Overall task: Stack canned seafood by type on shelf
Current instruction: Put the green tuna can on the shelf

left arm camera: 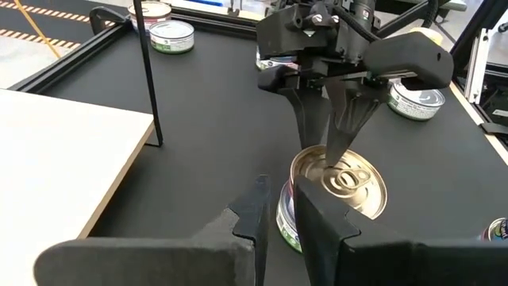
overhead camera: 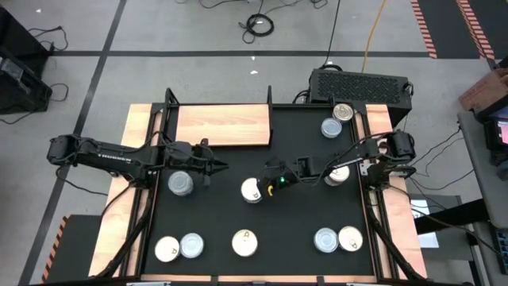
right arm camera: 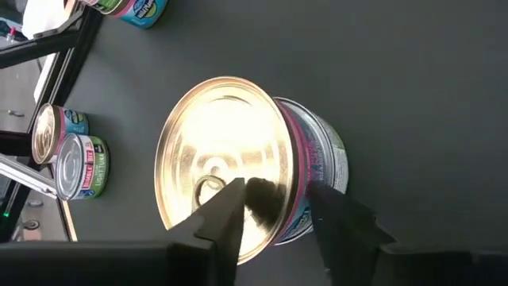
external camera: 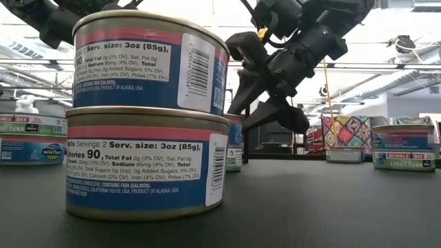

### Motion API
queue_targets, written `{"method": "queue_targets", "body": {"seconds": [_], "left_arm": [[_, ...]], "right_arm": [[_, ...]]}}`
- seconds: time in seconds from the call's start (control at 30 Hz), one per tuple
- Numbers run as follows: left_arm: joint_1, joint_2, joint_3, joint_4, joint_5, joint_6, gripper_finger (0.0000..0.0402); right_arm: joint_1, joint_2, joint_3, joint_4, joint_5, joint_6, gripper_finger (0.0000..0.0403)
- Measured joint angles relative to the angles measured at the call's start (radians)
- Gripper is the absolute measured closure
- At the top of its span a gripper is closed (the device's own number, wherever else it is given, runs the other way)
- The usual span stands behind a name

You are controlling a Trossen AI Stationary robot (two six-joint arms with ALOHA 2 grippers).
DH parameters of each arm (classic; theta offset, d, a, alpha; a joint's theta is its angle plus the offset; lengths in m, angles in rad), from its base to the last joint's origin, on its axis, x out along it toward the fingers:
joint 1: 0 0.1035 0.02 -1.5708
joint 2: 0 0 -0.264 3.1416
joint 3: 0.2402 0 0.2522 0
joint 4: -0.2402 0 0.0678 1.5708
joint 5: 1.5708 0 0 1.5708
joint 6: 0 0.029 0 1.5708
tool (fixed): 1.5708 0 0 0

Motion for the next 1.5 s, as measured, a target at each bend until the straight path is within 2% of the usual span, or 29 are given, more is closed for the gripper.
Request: {"method": "queue_targets", "body": {"seconds": [0.2, 0.27, 1.03, 1.13, 1.33, 1.4, 1.5], "left_arm": [[0.0, 0.0, 0.0, 0.0, 0.0, 0.0, 0.034], [0.0, 0.0, 0.0, 0.0, 0.0, 0.0, 0.034], [0.0, 0.006, 0.0, -0.015, 0.0, -0.002, 0.034], [0.001, 0.049, 0.0, 0.002, 0.0, -0.03, 0.034], [0.02, 0.237, 0.0, 0.155, 0.004, -0.223, 0.034], [0.029, 0.287, 0.0, 0.196, 0.033, -0.183, 0.034], [0.012, 0.317, 0.0, 0.225, 0.101, 0.084, 0.034]], "right_arm": [[-0.001, -0.002, 0.003, 0.002, 0.009, 0.002, 0.0377], [-0.001, -0.003, 0.003, 0.003, 0.011, 0.002, 0.0395], [-0.083, -0.024, -0.002, 0.018, -0.026, 0.003, 0.0403], [-0.093, -0.026, -0.002, 0.024, -0.028, 0.0, 0.0403], [-0.105, -0.026, -0.002, 0.027, -0.03, -0.006, 0.0402], [-0.105, -0.026, -0.002, 0.028, -0.029, -0.015, 0.0402], [-0.106, -0.026, -0.002, 0.029, -0.029, -0.027, 0.0402]]}}
